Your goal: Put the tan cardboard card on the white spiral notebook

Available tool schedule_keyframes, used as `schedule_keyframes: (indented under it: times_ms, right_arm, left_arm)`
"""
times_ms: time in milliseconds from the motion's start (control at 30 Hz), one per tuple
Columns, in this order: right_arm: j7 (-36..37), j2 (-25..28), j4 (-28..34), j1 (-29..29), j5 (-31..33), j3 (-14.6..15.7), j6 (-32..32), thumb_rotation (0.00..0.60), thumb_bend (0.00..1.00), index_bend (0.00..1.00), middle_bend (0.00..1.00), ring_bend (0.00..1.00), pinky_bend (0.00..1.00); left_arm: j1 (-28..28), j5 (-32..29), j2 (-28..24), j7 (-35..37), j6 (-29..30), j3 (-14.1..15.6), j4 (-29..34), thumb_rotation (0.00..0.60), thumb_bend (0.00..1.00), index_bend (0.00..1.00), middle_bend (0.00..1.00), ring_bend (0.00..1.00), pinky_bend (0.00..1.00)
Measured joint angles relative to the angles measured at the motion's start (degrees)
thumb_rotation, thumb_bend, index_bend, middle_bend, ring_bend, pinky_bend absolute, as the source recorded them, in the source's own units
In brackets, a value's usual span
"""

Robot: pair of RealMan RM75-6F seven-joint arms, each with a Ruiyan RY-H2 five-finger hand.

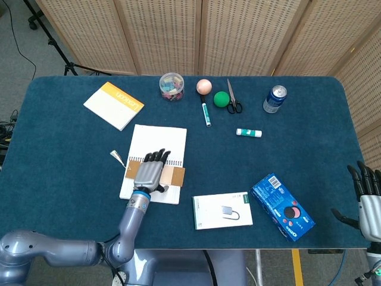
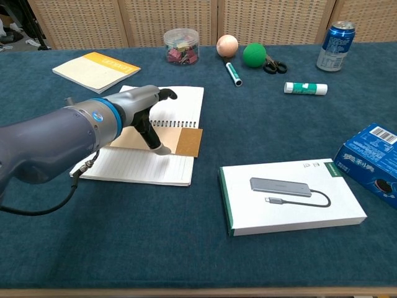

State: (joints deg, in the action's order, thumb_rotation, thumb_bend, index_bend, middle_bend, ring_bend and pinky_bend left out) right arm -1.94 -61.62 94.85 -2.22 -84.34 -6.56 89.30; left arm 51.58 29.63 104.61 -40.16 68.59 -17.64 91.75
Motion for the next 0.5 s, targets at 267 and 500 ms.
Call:
schedule_keyframes:
  times_ms: [267,500]
  right_arm:
    - [0.0,0.0,0.1,0.0,-0.2,0.1,0.1,0.600,0.00,0.00,0.00,0.00,0.00]
    - [-0.1,-0.1,0.0,0.0,0.0,0.0,-0.1,0.600,0.00,0.00,0.00,0.00,0.00]
  left_arm:
    - [-2.8,11.6,-7.4,4.2,-4.2,5.9,6.6,0.600,0.21,0.02,0.00,0.00,0.00]
    - [-5.2,23.9,-14.5,14.5,-12.1,10.8,9.4,0.600,0.21,0.02,0.00,0.00,0.00]
